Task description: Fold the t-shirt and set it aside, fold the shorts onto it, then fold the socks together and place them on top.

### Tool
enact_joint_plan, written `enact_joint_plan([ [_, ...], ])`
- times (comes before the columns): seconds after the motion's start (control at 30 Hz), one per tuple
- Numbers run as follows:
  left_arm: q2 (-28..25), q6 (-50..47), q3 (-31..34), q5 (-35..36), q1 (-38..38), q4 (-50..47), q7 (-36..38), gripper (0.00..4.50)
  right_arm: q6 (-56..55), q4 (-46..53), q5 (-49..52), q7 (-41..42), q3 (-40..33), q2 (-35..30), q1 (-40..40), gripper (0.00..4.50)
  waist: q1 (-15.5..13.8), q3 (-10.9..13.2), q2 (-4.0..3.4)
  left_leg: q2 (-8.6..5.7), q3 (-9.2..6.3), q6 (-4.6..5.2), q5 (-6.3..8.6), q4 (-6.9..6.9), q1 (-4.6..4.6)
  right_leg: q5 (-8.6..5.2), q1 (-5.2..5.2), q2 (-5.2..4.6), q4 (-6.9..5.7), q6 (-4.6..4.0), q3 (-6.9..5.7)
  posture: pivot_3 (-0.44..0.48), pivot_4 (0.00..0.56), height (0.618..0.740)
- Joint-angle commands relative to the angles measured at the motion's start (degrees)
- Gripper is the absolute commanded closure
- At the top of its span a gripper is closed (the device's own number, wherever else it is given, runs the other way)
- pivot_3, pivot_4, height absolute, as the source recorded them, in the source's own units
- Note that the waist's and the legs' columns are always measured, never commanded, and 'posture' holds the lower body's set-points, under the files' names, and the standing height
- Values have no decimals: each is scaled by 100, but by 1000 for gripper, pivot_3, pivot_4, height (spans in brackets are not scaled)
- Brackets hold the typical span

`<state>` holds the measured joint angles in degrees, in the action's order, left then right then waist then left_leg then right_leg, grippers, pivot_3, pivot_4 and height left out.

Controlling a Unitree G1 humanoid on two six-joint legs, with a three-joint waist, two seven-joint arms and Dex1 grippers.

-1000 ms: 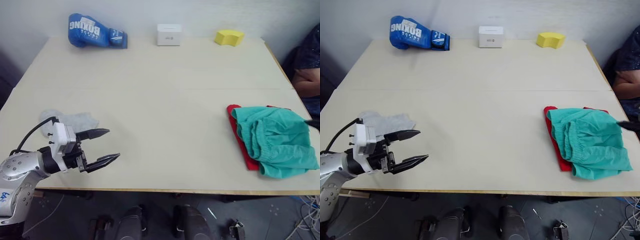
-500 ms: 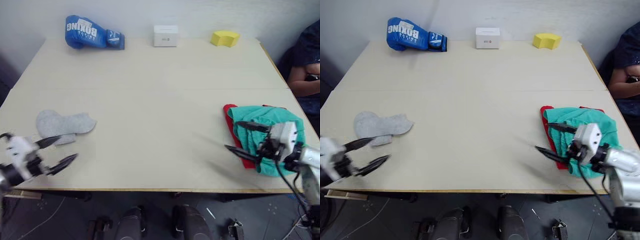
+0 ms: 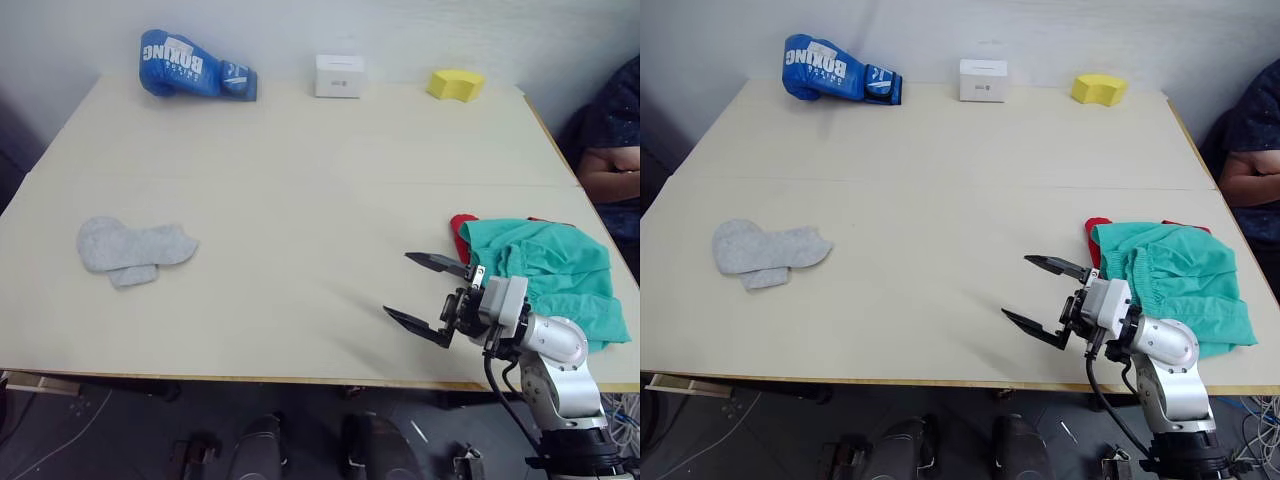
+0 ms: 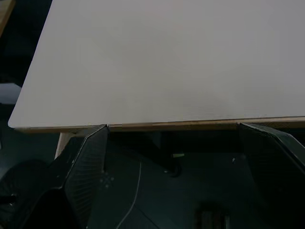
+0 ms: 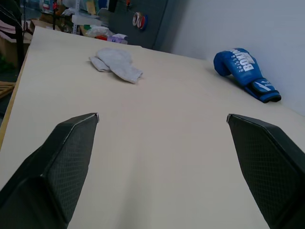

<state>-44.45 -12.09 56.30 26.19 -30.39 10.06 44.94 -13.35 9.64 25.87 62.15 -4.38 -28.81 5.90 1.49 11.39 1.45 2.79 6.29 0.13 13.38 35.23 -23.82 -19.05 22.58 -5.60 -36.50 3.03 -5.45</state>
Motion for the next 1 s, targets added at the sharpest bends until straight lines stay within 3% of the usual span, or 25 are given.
enact_joint_plan([
  [0.03, -61, -208, 46, 373, 150, -885, 72, 0, 46, 102, 52, -11, -15, -114, 174, 83, 1, -6, 9, 0, 0, -1, 0, -3, 0, -2, 0, -1, 1, -3, 0, 0, 150, 740],
  [0.2, -801, -827, -886, 156, 803, -1392, 180, 0, 780, 473, 295, -456, 31, -101, 565, 83, 17, -6, 7, 0, 4, -10, -4, -10, 3, -4, -1, 1, -6, -8, -3, 0, 150, 740],
  [0.4, -1539, -1139, -2575, -326, 2341, -484, 458, 0, 1470, 787, 556, -744, 107, -95, 805, 83, 33, -6, 2, 0, 16, -18, -11, -17, 31, -10, -8, 6, -39, -18, 3, 0, 150, 740],
  [0.57, -1479, -432, -4094, -1215, 4345, 1395, 707, 0, 1576, 898, 540, -820, 68, -101, 721, 83, 3, -9, 10, 3, 35, -8, -23, -16, 32, -12, 0, 19, -52, -15, 12, 0, 150, 740],
  [0.73, -1211, 255, -4581, -1510, 5390, 2554, 963, 0, 1449, 981, 481, -836, -81, -137, 294, 83, 9, -15, 21, 0, 51, 11, -33, -10, 33, -9, 0, 19, -56, -6, 21, 0, 150, 740],
  [0.83, -1133, 542, -4893, -1813, 5699, 3069, 1048, 595, 1404, 1088, 486, -810, -127, -164, 18, 0, 8, -15, 22, -1, 53, 13, -34, -8, 35, -12, 0, 20, -61, -2, 20, 0, 150, 740],
  [1.0, -1067, 766, -5051, -1950, 5895, 3474, 1284, 2154, 1566, 1358, 574, -1012, -204, -133, -39, 0, 11, -16, 23, -1, 67, 11, -43, -3, 60, -13, -2, 19, -93, 0, 38, 0, 150, 740],
])
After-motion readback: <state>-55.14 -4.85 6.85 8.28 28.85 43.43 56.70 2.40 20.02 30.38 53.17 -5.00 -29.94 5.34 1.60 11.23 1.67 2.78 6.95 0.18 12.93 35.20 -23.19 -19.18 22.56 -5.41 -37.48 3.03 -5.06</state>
